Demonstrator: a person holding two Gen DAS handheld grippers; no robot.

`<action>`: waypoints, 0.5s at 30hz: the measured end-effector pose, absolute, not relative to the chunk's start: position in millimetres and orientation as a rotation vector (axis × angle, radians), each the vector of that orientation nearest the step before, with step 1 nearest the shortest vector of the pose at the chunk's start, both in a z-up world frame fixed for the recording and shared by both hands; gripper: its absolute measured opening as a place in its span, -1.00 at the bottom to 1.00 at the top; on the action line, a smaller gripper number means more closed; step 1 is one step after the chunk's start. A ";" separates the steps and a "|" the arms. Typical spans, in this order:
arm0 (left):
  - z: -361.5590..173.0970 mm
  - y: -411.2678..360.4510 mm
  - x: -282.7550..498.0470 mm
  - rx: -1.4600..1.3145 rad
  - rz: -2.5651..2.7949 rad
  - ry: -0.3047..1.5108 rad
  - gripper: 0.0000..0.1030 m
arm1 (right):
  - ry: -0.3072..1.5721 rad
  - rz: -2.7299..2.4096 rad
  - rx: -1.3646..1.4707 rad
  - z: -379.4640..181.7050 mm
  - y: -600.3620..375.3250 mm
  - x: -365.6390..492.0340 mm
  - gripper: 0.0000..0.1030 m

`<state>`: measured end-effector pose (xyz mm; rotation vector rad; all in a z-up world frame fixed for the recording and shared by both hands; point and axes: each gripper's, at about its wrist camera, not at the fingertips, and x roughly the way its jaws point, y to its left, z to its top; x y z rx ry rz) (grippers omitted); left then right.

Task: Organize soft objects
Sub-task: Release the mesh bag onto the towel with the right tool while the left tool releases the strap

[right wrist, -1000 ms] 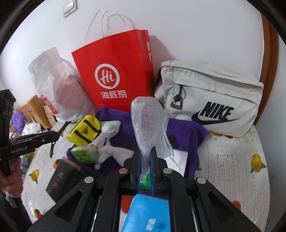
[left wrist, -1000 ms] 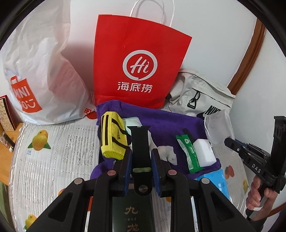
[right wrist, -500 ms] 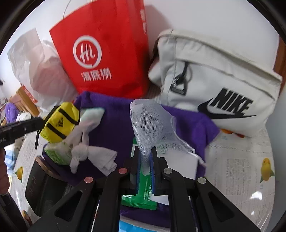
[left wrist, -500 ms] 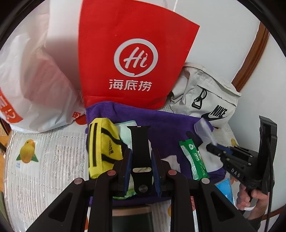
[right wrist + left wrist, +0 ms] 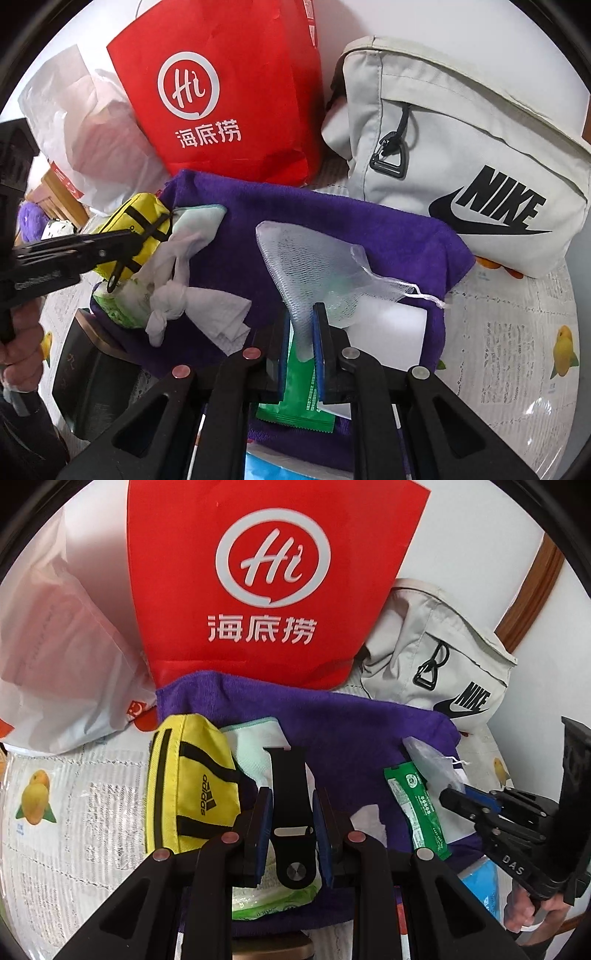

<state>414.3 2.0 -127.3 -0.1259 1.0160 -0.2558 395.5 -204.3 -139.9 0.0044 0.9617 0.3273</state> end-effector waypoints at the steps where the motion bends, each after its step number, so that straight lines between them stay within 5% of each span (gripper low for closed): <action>1: -128.4 1.5 415.4 -0.127 -0.257 1.018 -0.59 | 0.961 0.326 0.007 -139.4 -205.5 395.9 -0.74; 5: -132.3 3.0 417.5 -0.136 -0.254 1.021 -0.59 | 0.979 0.344 0.040 -141.0 -210.2 396.7 -0.67; 10: -135.6 6.5 418.9 -0.147 -0.249 1.032 -0.59 | 0.979 0.359 0.048 -140.0 -210.6 395.7 -0.07; 15: -129.0 9.5 414.4 -0.144 -0.244 1.030 -0.57 | 0.963 0.387 0.048 -134.7 -205.2 391.7 0.09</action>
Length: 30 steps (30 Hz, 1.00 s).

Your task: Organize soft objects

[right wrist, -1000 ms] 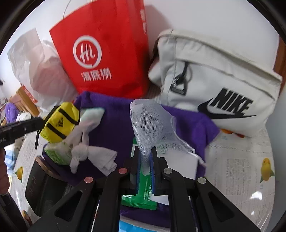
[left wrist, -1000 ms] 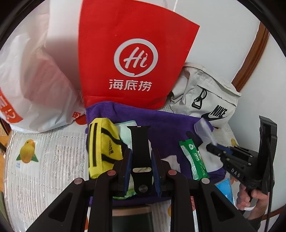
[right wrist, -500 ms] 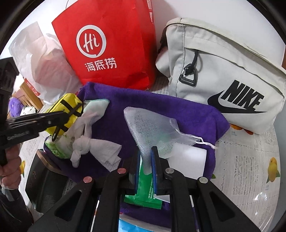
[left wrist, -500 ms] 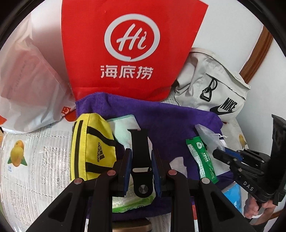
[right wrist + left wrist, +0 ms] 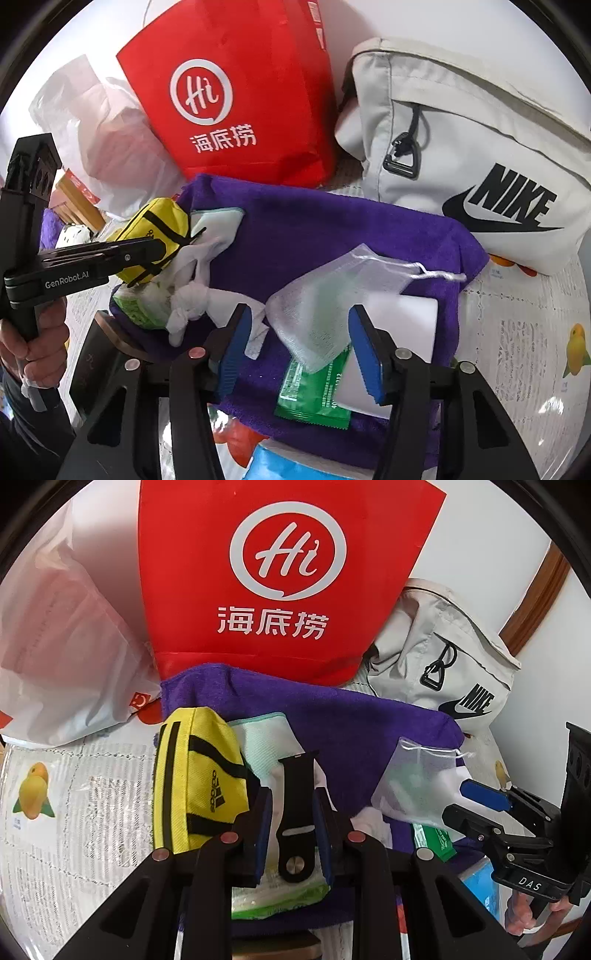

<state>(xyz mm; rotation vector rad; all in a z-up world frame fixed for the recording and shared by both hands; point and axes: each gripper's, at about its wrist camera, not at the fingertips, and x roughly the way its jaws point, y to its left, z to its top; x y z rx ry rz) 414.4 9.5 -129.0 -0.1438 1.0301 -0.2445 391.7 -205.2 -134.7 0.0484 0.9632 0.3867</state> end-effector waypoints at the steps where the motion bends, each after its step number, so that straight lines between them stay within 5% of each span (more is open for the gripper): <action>1: -127.1 10.8 412.8 -0.144 -0.244 1.030 -0.51 | 0.962 0.386 0.045 -134.2 -204.2 390.9 0.10; 6: -118.0 13.4 400.5 -0.126 -0.229 1.022 -0.22 | 0.965 0.385 0.040 -130.4 -199.5 385.9 0.13; 10: -111.4 13.6 390.4 -0.119 -0.223 1.028 -0.10 | 0.953 0.364 0.019 -125.2 -194.2 375.3 0.54; 30: -36.5 -1.7 242.9 -0.034 -0.195 0.898 0.72 | 0.977 0.233 0.052 -90.5 -196.6 267.5 0.62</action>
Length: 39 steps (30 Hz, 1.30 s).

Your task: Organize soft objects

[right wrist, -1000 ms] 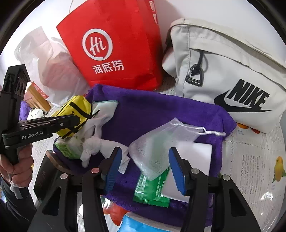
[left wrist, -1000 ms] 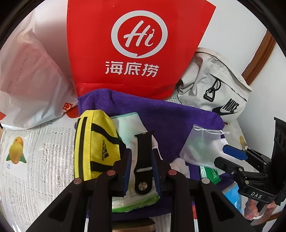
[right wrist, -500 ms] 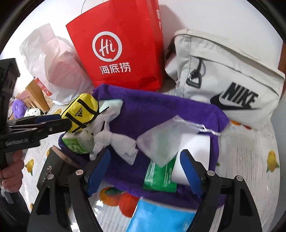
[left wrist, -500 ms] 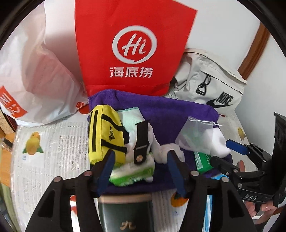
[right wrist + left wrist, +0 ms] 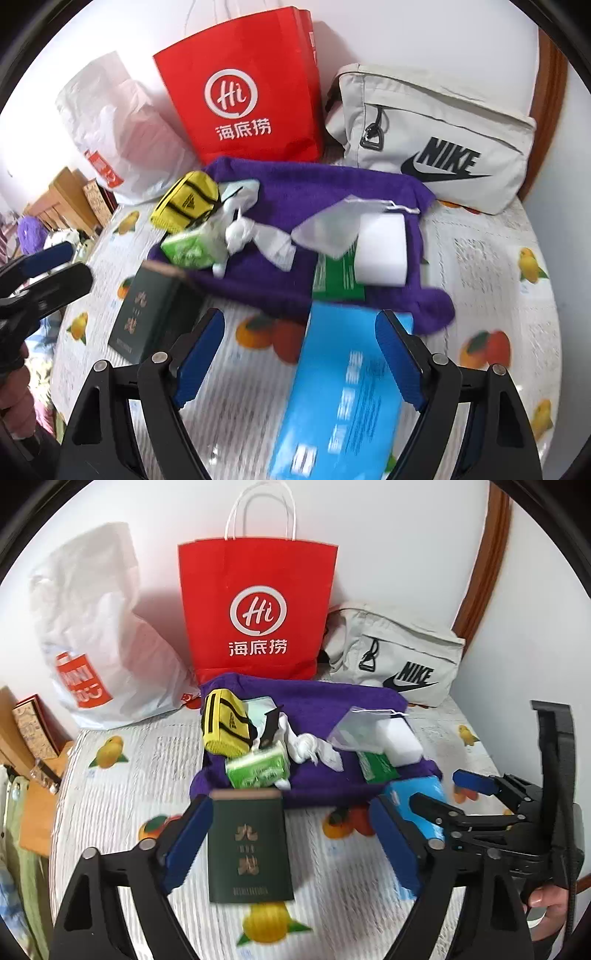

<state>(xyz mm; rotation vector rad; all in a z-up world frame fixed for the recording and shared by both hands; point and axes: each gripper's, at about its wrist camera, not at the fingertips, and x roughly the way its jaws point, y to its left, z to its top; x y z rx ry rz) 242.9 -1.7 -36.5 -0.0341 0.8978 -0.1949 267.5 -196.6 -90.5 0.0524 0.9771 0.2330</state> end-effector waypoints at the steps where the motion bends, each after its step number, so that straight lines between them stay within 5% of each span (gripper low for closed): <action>1: -33.0 -1.7 234.3 -0.039 -0.196 0.893 0.75 | 0.977 0.230 0.056 -88.8 -196.3 260.2 0.62; 5: -20.1 -4.0 197.2 -0.031 -0.190 0.858 0.88 | 0.962 0.242 0.091 -79.5 -196.1 225.6 0.62; 39: -2.8 -2.8 4.9 -0.032 -0.083 0.746 0.88 | 0.719 0.175 0.046 -17.0 -208.7 -7.4 0.62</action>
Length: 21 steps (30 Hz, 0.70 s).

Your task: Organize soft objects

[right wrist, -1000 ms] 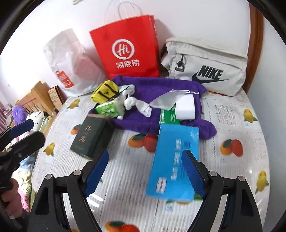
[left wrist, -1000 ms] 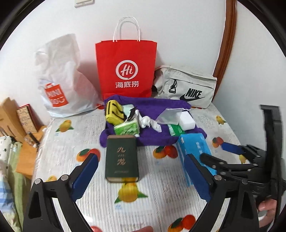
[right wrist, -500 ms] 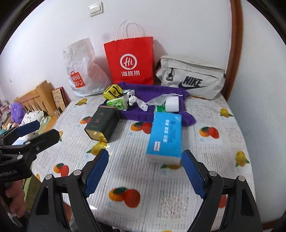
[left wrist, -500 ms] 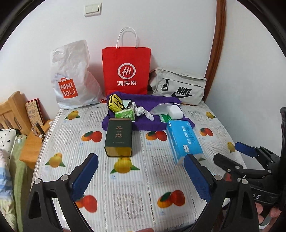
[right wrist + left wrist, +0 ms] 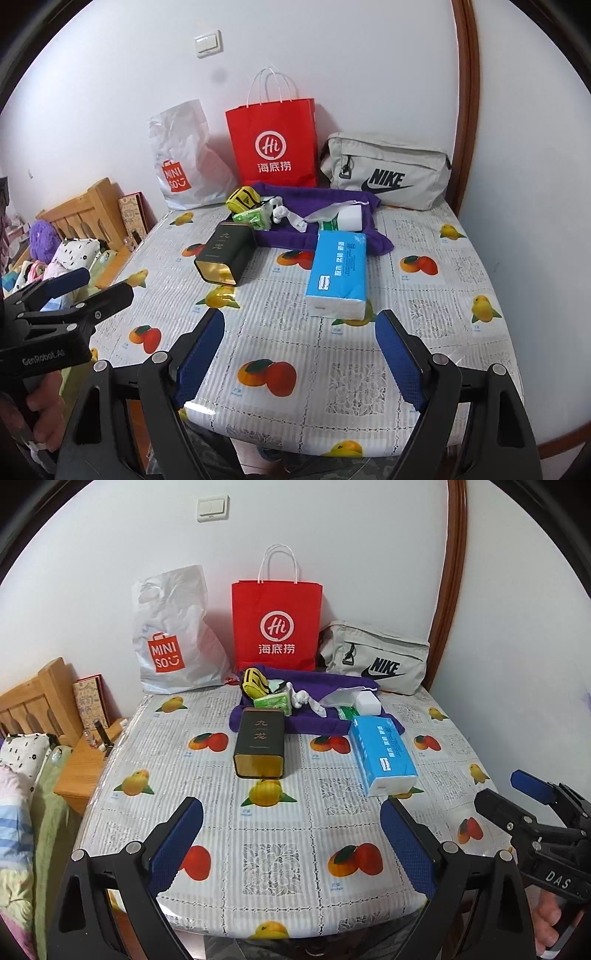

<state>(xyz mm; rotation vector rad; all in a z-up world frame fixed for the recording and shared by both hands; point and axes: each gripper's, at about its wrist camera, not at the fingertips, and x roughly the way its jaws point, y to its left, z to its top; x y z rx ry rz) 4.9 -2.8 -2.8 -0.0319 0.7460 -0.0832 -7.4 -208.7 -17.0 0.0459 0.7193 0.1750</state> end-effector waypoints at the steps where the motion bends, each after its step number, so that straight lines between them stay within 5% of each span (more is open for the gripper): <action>1: -1.1 -1.8 1.9 -0.035 -0.085 0.738 0.88 | 0.718 0.175 0.043 -16.5 -208.2 -9.1 0.62; 21: -2.7 -3.4 -6.2 -0.027 -0.073 0.747 0.88 | 0.713 0.182 0.025 -17.8 -202.7 -19.5 0.62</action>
